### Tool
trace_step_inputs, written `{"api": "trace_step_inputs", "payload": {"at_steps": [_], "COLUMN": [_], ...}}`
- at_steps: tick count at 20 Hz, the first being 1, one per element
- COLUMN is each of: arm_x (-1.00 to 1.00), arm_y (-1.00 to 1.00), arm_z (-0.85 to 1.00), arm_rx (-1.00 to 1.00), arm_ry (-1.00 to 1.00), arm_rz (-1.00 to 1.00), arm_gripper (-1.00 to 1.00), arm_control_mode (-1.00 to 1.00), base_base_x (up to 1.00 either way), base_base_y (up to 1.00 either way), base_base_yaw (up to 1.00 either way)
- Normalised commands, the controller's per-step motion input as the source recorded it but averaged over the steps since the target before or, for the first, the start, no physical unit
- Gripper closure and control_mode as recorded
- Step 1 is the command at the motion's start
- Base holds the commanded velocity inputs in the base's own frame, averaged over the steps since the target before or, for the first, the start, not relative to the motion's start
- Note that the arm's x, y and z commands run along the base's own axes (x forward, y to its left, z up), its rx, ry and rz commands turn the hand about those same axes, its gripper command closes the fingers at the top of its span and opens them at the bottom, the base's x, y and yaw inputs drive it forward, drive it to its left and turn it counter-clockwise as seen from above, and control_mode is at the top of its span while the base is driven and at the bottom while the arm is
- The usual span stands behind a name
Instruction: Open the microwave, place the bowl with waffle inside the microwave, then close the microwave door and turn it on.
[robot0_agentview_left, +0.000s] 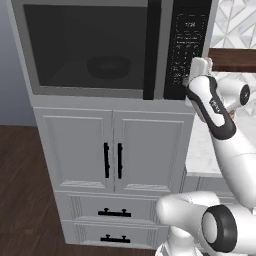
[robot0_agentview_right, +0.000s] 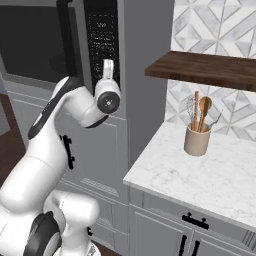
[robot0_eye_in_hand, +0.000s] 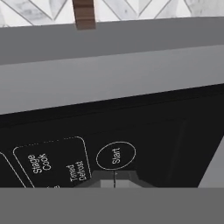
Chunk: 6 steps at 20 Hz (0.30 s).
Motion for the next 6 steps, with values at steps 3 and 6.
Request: {"api": "trace_step_inputs", "payload": {"at_steps": [3,6], "arm_x": [0.93,1.00], "arm_y": [-0.20,-0.24], "arm_z": [-0.61,-0.67], "arm_rx": [-0.13,-0.21], "arm_ry": [0.00,0.00], "arm_rz": [-0.05,-0.16], "arm_gripper": [1.00,1.00], "arm_control_mode": [-1.00,-1.00], "base_base_x": [0.00,0.00], "base_base_y": [0.00,0.00], "base_base_yaw": [0.00,0.00]}}
